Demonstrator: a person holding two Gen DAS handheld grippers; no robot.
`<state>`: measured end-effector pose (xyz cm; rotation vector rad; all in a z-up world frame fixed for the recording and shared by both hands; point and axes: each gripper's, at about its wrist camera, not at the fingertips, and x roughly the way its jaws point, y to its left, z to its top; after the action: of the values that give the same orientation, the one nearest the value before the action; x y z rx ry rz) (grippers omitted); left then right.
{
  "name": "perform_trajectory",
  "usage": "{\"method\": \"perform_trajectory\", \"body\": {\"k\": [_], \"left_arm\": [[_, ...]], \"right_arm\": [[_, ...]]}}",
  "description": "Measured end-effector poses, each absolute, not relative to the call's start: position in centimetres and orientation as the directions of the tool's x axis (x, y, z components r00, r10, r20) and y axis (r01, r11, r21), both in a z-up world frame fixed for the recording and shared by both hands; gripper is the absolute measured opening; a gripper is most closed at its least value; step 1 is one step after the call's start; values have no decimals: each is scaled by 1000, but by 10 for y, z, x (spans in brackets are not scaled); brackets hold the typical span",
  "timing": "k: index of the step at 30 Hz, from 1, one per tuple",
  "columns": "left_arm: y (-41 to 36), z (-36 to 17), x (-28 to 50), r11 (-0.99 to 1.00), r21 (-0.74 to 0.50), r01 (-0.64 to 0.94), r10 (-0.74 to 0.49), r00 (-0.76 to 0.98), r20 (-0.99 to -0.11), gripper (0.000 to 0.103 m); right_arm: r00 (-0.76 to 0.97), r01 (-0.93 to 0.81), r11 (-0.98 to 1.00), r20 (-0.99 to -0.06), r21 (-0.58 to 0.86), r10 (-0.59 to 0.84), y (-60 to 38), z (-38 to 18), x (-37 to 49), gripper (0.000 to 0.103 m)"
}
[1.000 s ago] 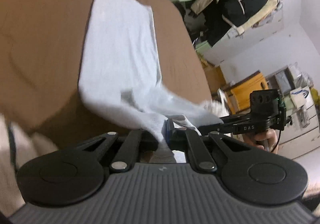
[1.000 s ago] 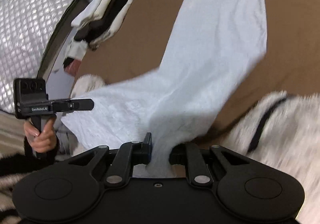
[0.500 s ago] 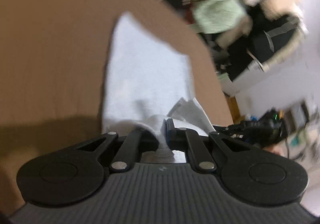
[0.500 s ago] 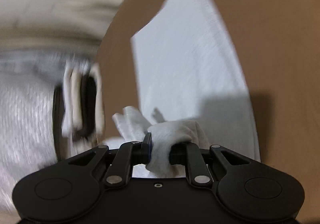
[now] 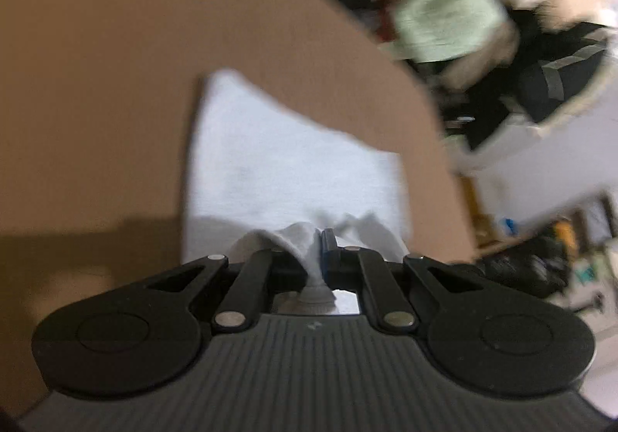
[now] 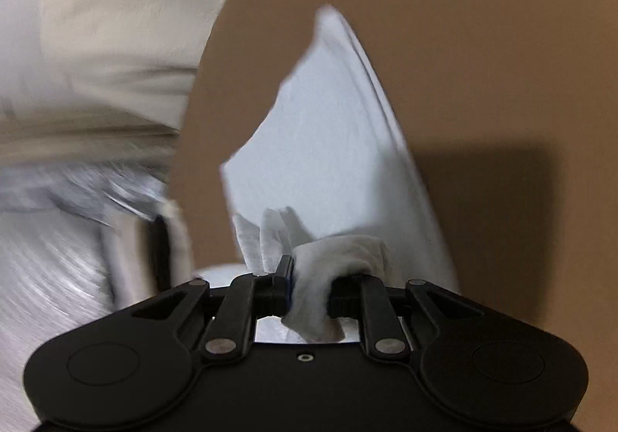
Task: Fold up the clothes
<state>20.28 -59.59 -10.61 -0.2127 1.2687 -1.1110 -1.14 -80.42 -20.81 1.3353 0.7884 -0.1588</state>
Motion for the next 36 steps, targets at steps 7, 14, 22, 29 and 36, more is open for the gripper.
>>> {"method": "perform_trajectory", "body": {"k": [7, 14, 22, 29, 36], "left_arm": [[-606, -129, 225, 519, -753, 405, -786, -119, -606, 7], [-539, -114, 197, 320, -904, 284, -933, -70, -352, 30], [-478, -121, 194, 357, -881, 310, -929, 24, -368, 46], [-504, -134, 157, 390, -825, 408, -872, -124, -474, 46], [-542, -136, 145, 412, -708, 574, -781, -178, -599, 46]], "right_arm": [[742, 463, 411, -597, 785, 304, -821, -206, -6, 26], [757, 457, 394, -581, 797, 297, -842, -190, -34, 45], [677, 382, 858, -736, 344, -6, -772, -151, -60, 45], [725, 282, 950, -678, 133, -121, -746, -146, -33, 59], [758, 266, 944, -647, 195, -80, -767, -164, -15, 60]]}}
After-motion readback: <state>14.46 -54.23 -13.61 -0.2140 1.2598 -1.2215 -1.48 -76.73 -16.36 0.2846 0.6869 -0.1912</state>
